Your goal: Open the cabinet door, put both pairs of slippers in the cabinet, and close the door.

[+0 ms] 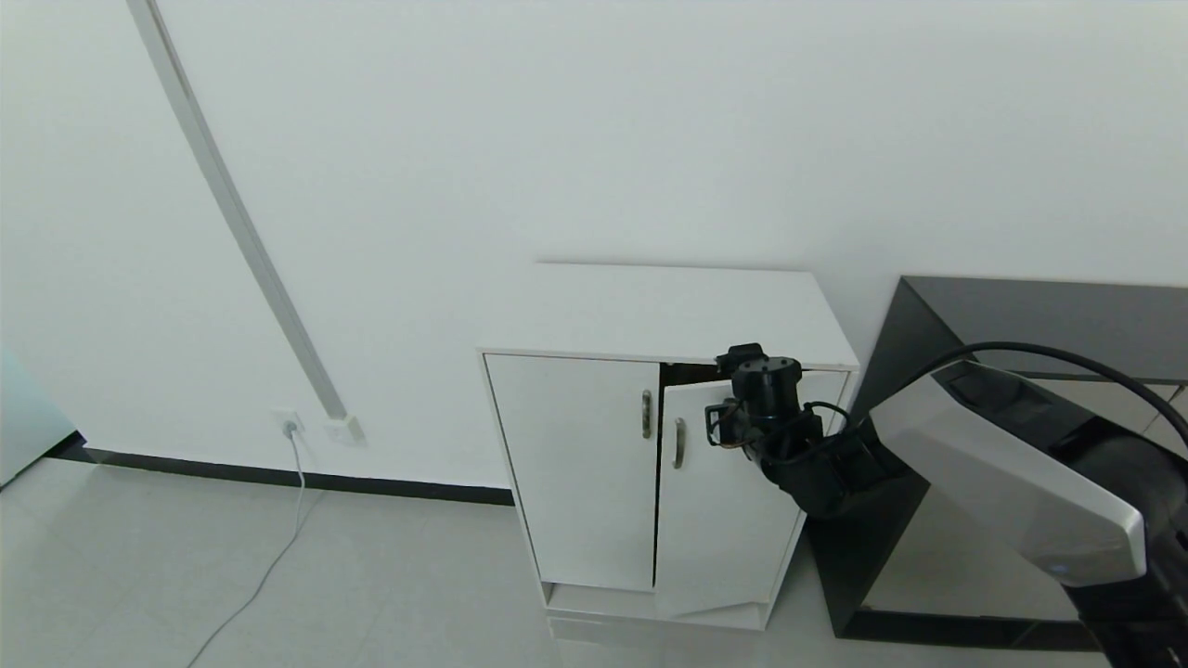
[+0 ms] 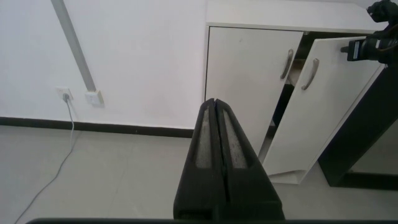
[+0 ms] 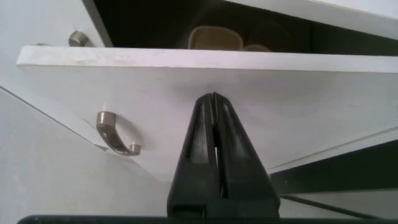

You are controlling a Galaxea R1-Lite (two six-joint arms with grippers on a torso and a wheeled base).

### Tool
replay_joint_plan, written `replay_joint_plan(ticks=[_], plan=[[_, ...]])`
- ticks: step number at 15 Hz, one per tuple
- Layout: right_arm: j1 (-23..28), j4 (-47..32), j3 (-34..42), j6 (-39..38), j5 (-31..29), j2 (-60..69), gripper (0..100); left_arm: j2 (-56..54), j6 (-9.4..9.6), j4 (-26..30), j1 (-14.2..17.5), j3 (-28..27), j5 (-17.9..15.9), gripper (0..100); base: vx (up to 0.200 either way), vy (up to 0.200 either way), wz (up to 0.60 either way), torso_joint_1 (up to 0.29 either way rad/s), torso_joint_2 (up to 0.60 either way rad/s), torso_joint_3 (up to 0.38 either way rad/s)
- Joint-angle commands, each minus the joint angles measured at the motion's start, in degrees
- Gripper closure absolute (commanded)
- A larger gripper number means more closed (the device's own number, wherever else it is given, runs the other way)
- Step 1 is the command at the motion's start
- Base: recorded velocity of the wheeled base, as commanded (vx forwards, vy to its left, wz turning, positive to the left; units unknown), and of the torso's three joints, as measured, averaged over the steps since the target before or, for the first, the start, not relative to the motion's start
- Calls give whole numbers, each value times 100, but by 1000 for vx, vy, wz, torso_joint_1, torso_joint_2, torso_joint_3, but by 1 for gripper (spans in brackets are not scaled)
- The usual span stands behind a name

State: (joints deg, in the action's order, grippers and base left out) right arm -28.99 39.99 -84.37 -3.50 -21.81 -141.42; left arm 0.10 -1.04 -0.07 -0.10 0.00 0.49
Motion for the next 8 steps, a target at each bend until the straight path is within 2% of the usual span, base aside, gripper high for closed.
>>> replay_joint_plan(ticks=[1,8], plan=[[-1,1,-71,-2,1,-34,100,8,-2,-1,1,0,4,100,0,0,0,0,0,0],[7,-8,-308,-2,1,-166,100,8,7,-1,1,0,4,100,0,0,0,0,0,0]])
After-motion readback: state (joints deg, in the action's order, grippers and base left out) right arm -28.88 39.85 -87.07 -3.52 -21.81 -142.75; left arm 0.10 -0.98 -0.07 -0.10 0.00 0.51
